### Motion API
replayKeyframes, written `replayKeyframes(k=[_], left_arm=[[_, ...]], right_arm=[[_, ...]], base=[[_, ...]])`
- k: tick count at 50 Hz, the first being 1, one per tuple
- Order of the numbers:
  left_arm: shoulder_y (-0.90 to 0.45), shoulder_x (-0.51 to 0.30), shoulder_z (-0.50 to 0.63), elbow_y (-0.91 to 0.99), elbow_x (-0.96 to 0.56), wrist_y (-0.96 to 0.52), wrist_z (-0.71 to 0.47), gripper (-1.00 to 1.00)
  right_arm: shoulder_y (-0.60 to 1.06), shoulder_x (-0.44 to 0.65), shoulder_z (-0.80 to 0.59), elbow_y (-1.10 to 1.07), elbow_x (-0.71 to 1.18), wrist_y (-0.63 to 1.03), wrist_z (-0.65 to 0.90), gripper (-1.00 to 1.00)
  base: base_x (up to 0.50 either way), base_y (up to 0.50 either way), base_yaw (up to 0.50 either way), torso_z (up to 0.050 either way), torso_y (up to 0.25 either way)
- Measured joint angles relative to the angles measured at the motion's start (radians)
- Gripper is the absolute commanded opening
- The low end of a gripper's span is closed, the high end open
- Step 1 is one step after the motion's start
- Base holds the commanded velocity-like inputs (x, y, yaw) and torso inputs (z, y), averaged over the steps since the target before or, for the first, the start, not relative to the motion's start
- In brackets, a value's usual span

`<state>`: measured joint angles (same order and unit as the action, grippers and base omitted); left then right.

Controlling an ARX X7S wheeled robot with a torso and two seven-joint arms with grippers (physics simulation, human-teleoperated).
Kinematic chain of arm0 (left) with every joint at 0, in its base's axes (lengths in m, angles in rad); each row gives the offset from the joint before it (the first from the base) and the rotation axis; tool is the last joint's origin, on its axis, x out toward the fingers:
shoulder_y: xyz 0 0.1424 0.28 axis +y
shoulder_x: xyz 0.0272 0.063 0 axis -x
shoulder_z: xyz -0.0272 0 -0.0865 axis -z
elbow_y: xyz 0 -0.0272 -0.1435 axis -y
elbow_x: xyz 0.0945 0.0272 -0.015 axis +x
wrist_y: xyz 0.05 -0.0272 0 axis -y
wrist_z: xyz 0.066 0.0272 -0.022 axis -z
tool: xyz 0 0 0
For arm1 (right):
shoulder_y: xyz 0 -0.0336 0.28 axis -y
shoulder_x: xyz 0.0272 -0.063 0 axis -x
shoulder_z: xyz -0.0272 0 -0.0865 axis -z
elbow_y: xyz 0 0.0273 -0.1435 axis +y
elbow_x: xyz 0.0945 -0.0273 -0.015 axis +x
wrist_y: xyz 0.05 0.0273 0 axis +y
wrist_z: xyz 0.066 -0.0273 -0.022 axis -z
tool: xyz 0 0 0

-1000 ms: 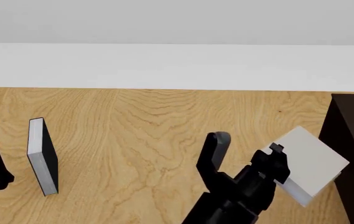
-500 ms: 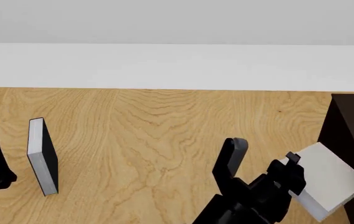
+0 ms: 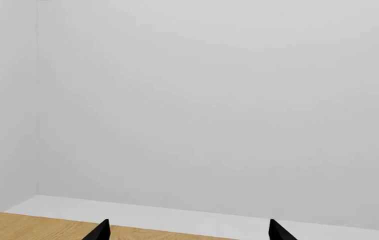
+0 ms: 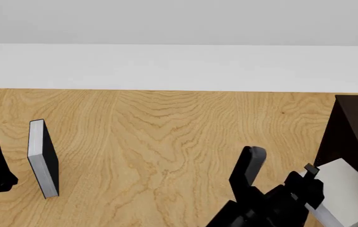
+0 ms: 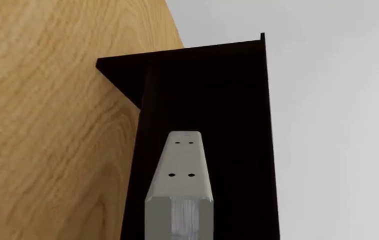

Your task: Pick up the book on the right and place it on the cabinet shelf.

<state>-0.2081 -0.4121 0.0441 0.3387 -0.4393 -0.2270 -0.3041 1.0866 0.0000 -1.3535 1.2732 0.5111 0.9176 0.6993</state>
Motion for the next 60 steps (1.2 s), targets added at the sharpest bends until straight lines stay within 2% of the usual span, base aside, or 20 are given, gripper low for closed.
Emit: replayKeyframes(k=[7,28,60], left_arm=[[0.001,-0.001,0.002,0.002,0.001,-0.002,-0.003,1.0],[-0.004,0.0,0.015,-0.015,0.008,0.007,-0.001,1.0],[-0.032,0.016,0.07,-0.106,0.073,0.044,0.003,1.0]], right_arm=[[-0.006,0.0,0.053,0.016,-0.042,0.004,-0.007,-1.0],[-0.034,0.009,0.348,0.034,-0.337,0.052,-0.066,-1.0],[-0.067,0.066,0.443,0.036,-0.413,0.044,-0.097,-1.0]], base=[[0.0,0.0,0.0,0.0,0.001],[0.0,0.0,0.0,0.0,0.001],[0.0,0.0,0.0,0.0,0.001]])
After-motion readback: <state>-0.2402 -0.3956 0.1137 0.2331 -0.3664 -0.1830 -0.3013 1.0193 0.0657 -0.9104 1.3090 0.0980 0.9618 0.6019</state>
